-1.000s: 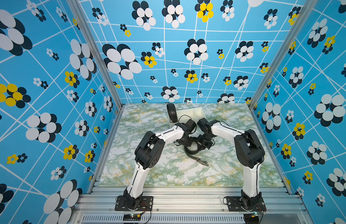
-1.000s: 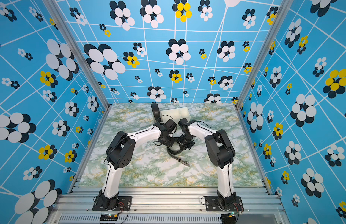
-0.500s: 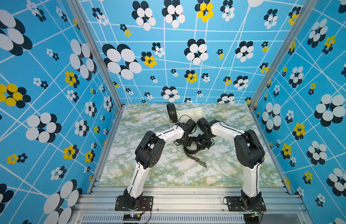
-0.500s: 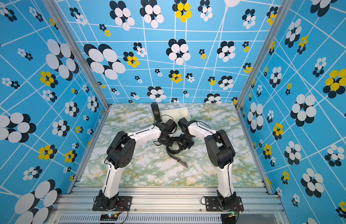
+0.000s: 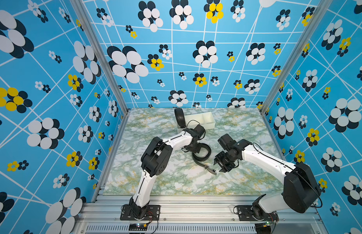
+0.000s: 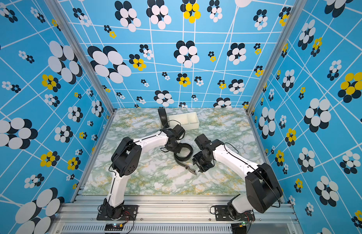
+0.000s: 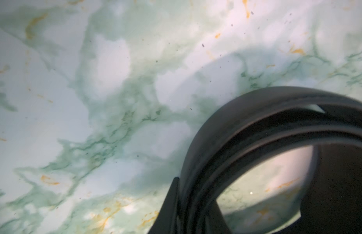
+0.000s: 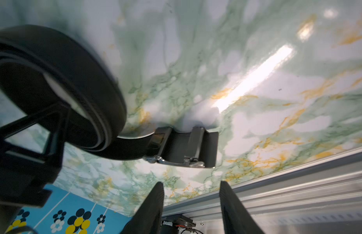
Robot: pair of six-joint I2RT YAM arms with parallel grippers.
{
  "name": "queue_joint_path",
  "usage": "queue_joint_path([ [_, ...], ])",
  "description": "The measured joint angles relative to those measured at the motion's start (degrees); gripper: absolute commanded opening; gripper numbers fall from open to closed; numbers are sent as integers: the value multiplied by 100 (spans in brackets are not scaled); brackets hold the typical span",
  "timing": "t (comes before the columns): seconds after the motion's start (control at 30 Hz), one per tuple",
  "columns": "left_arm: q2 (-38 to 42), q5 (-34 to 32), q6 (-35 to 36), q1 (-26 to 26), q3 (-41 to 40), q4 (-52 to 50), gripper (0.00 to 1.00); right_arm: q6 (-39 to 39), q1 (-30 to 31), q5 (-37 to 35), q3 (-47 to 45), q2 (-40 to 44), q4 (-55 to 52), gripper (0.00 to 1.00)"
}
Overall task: Place the belts into the storage roll
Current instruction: Roll the belt at the center of the board.
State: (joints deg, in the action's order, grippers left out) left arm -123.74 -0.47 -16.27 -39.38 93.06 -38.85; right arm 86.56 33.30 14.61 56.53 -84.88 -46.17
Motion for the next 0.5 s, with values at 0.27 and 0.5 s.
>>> queue_joint_path([
  [0.27, 114, -46, -17, 0, -210, 164, 16, 1047, 175, 153, -17, -551, 763, 54],
  [0.5, 142, -42, -15, 4, -267, 238, 12, 1443, 417, 245, 44, -1010, 925, 53],
])
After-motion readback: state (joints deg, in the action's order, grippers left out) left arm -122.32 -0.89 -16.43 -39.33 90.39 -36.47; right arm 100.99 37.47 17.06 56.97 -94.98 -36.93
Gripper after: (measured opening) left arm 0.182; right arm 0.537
